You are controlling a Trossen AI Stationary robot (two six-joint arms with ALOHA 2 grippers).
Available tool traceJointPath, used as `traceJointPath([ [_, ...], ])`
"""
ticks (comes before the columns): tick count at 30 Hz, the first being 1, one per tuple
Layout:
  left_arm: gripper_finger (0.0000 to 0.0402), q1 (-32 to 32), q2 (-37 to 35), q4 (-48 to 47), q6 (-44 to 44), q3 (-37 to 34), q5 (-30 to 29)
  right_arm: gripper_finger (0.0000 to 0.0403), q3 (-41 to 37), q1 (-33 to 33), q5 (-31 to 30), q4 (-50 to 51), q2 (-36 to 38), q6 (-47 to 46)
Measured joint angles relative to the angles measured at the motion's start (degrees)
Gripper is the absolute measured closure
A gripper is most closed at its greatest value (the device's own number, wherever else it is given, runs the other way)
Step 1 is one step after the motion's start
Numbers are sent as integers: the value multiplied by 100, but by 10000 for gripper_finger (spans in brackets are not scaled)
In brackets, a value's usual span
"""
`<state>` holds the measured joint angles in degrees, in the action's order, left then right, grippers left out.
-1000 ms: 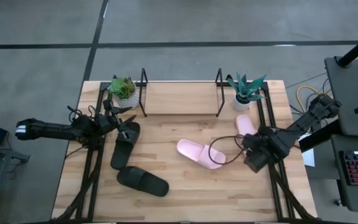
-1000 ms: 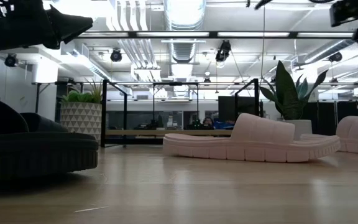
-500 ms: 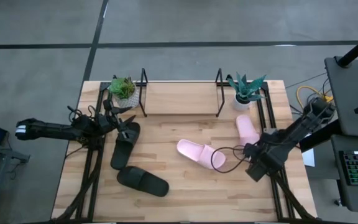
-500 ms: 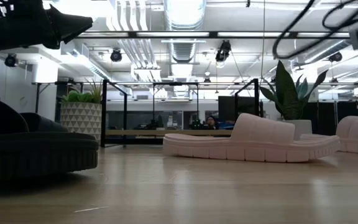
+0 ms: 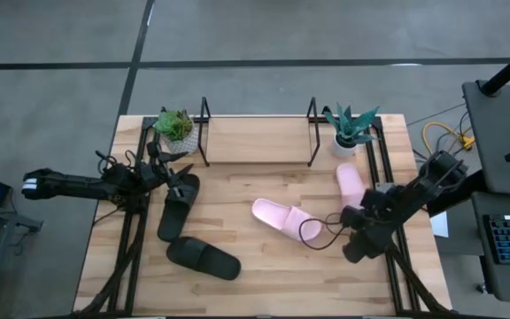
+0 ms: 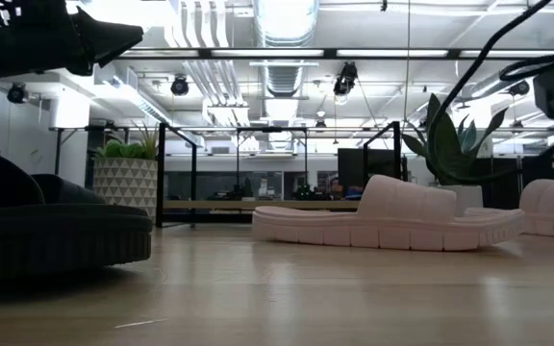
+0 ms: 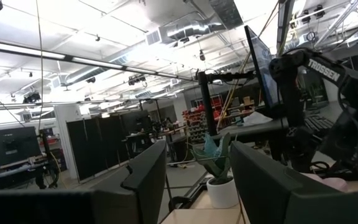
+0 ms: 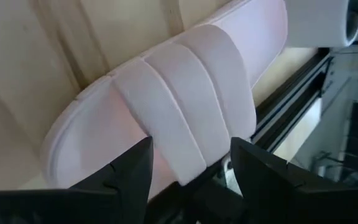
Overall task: Pick and place slides into the shelf
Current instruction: Put the right pink slipper on the shelf
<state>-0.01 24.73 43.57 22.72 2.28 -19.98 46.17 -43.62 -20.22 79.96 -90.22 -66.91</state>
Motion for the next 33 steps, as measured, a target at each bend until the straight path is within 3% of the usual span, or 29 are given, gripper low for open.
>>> traceJointPath([
  [5, 237, 0, 0, 2, 0, -2, -1, 197, -11, -2, 1, -8, -277, 35],
  [13, 237, -1, 0, 9, 2, -2, 2, 197, 34, -2, 649, -138, -297, 191],
  [22, 237, -1, 0, 17, 2, -2, 0, 197, -29, 0, -292, -278, -176, -41],
  [33, 237, 0, 0, 15, 2, -2, 2, 197, -236, 0, -388, -521, -192, 133],
])
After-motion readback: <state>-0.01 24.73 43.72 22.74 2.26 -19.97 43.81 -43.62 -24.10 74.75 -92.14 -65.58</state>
